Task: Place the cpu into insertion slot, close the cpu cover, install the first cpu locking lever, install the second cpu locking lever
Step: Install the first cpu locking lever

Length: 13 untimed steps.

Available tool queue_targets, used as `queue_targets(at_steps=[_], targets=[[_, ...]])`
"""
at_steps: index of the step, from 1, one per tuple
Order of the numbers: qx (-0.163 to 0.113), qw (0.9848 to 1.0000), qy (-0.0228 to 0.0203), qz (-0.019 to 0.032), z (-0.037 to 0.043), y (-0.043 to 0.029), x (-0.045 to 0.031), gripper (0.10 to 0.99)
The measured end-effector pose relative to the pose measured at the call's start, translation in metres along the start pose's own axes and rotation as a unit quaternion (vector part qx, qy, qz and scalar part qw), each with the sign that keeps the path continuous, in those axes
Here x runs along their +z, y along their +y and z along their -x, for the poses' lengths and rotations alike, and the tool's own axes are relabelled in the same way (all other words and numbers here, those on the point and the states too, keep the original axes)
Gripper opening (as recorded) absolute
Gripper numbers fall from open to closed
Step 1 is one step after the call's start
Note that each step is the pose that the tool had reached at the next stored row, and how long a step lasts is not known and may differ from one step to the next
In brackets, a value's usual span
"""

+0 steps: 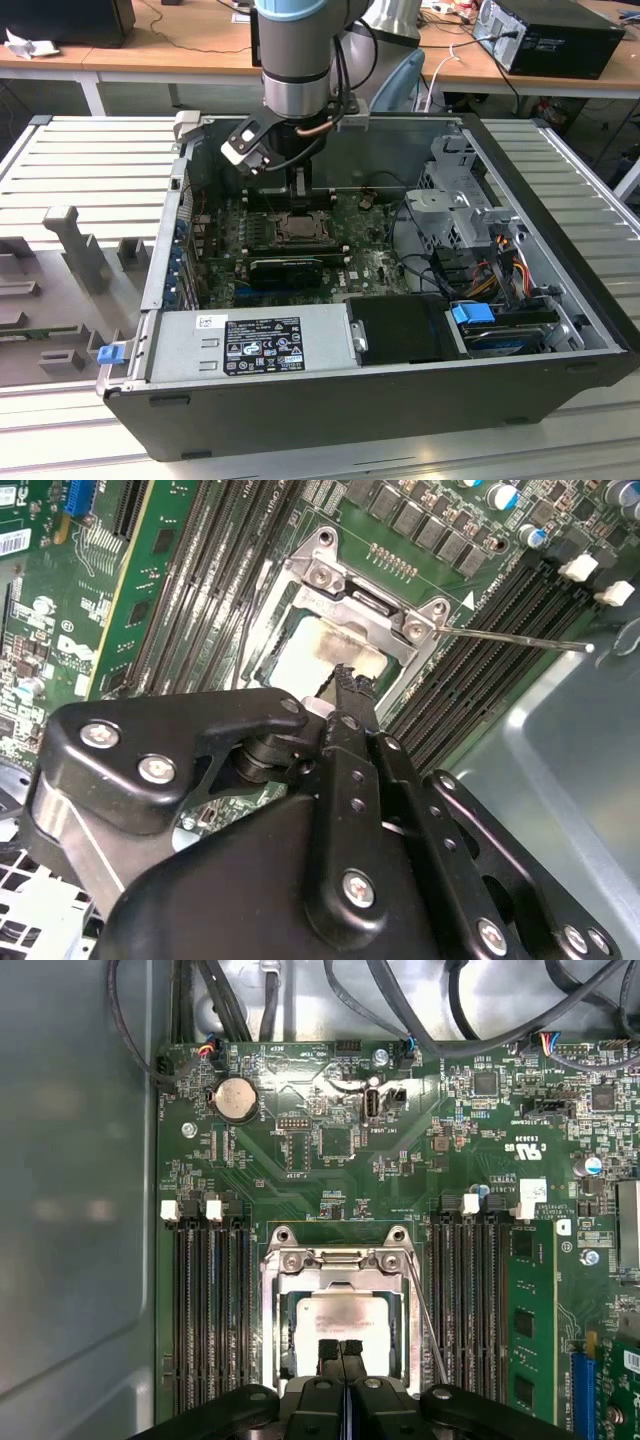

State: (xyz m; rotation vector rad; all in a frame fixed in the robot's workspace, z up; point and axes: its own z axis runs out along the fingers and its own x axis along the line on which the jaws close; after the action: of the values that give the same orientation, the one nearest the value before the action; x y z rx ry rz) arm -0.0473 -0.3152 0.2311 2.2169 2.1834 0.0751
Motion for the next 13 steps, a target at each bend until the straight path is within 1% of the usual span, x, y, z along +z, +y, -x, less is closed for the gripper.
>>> queue_targets(at_steps=[10, 11, 12, 13], targets=[[0.000, 1.0000, -0.0001, -0.0001, -0.0002, 0.0007, -0.0110, 0.106], [0.000, 1.0000, 0.0000, -0.0001, -0.0002, 0.0008, -0.0132, 0.106], [0.000, 1.0000, -0.0001, -0.0001, -0.0003, 0.0010, -0.0170, 0.106], [0.000, 1.0000, -0.0001, -0.0001, -0.0004, 0.0014, -0.0250, 0.106]])
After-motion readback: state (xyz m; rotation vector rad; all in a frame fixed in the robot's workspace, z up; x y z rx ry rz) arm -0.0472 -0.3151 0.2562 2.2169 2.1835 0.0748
